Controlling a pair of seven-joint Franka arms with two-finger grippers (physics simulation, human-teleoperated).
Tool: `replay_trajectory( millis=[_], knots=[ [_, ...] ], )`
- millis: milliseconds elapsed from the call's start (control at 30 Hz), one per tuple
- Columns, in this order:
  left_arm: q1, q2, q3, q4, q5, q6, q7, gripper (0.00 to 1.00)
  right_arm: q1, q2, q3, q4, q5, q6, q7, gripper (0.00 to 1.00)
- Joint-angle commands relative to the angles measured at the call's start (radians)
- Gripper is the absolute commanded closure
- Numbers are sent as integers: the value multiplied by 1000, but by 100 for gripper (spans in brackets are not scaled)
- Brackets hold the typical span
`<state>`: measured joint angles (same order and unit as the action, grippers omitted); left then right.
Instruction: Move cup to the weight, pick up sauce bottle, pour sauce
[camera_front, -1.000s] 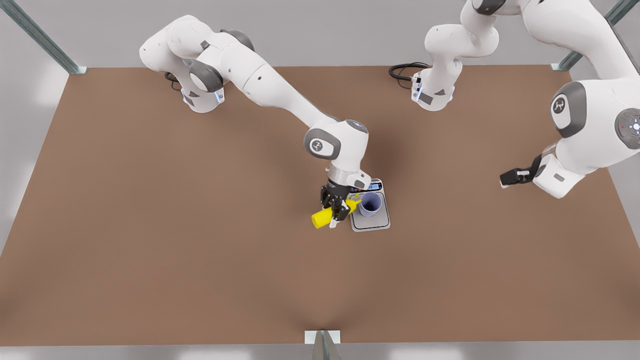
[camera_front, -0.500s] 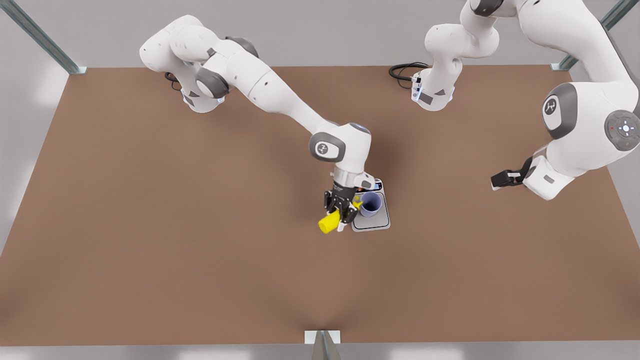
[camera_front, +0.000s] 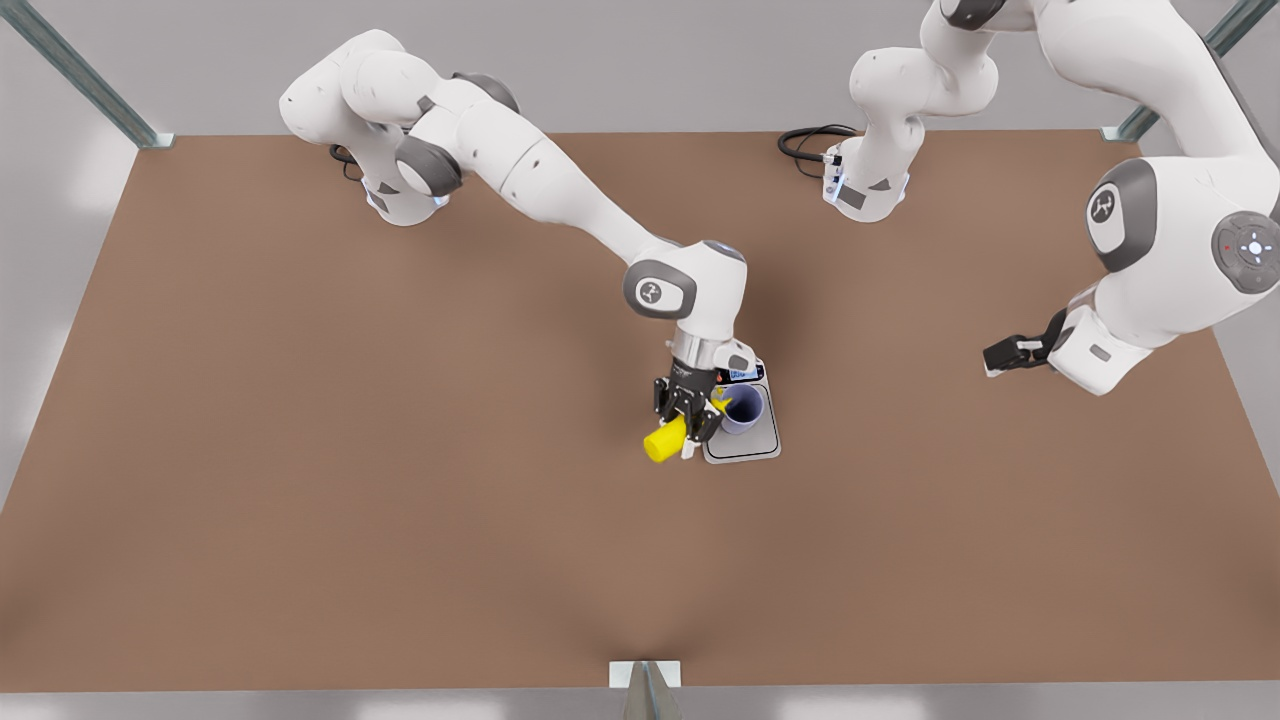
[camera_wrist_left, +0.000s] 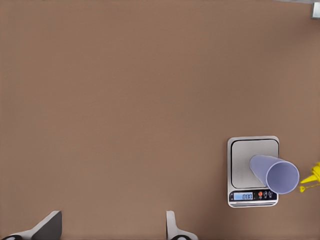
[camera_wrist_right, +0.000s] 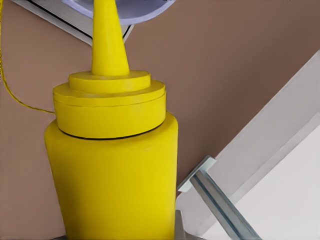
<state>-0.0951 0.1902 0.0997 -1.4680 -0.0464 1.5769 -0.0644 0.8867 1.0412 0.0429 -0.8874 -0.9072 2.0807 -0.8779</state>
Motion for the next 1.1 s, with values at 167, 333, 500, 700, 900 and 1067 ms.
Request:
replay_trajectory(
  millis=[167, 333, 500, 700, 900, 1067],
  knots=[
    [0, -2, -1, 0, 0, -2, -3, 0, -78, -66, 6, -42, 131, 4, -81, 44],
    [0, 0, -3, 0, 2, 3, -2, 0, -239, -257, 8, -340, 317, 205, -276, 44],
    [0, 2, -3, 2, 2, 6, 2, 0, -402, -300, 9, -419, 720, 263, -719, 44],
    [0, 6, -1, 2, 2, 9, 2, 0, -816, -297, 354, -544, 800, 282, -934, 44],
    [0, 8, -3, 2, 5, 15, -2, 0, -1109, -211, 568, -622, 972, 190, -937, 45],
    [0, 8, -3, 2, 5, 17, -2, 0, -1177, -148, 563, -633, 1378, 29, -1179, 45]
  ],
)
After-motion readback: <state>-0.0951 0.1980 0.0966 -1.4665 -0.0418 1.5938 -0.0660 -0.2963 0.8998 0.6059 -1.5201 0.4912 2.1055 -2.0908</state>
